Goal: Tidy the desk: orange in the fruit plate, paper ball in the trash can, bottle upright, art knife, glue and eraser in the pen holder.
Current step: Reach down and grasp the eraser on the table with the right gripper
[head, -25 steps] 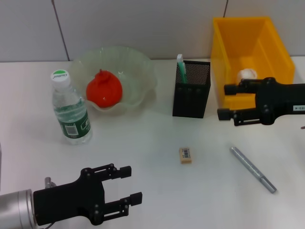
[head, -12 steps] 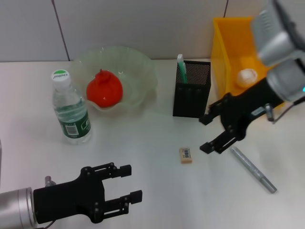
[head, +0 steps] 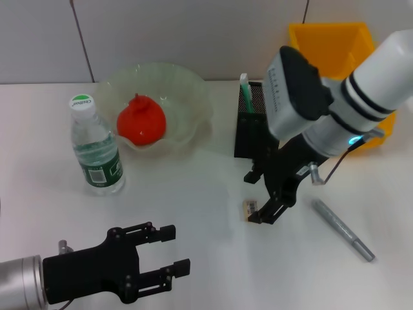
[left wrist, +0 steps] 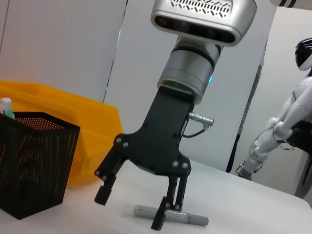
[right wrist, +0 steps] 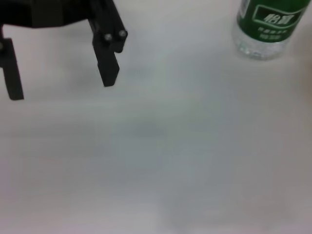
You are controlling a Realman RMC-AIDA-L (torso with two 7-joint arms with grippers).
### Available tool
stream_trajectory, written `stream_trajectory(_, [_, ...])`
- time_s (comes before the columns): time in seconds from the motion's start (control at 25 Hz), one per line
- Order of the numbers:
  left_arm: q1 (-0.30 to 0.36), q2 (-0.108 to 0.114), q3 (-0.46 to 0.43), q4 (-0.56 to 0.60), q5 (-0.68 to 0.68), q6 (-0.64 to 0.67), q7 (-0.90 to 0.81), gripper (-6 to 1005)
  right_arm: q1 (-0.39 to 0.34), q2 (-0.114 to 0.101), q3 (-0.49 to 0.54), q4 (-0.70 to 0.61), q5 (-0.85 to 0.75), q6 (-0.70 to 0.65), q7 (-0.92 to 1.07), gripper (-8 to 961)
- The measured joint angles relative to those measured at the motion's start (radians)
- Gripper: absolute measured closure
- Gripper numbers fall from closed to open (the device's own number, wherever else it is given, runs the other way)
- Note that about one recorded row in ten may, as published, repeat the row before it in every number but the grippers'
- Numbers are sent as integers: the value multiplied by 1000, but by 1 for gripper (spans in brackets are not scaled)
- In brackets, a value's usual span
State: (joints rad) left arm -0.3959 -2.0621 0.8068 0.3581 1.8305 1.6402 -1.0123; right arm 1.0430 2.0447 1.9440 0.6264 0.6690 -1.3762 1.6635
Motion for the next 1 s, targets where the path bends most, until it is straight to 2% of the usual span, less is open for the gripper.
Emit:
stream_trajectory(0.24, [0, 0, 3, 2, 2, -13, 0, 324, 9, 17, -53, -25, -6, 53, -2, 141])
stream_trajectory(0.48, [2, 0, 11, 0, 3, -32, 0, 324, 9, 29, -61, -43, -29, 89, -2, 143])
stream_trajectory(1.0, [9, 0, 10, 1, 3, -33, 0, 325, 20, 35, -88, -76, -30, 135, -5, 146])
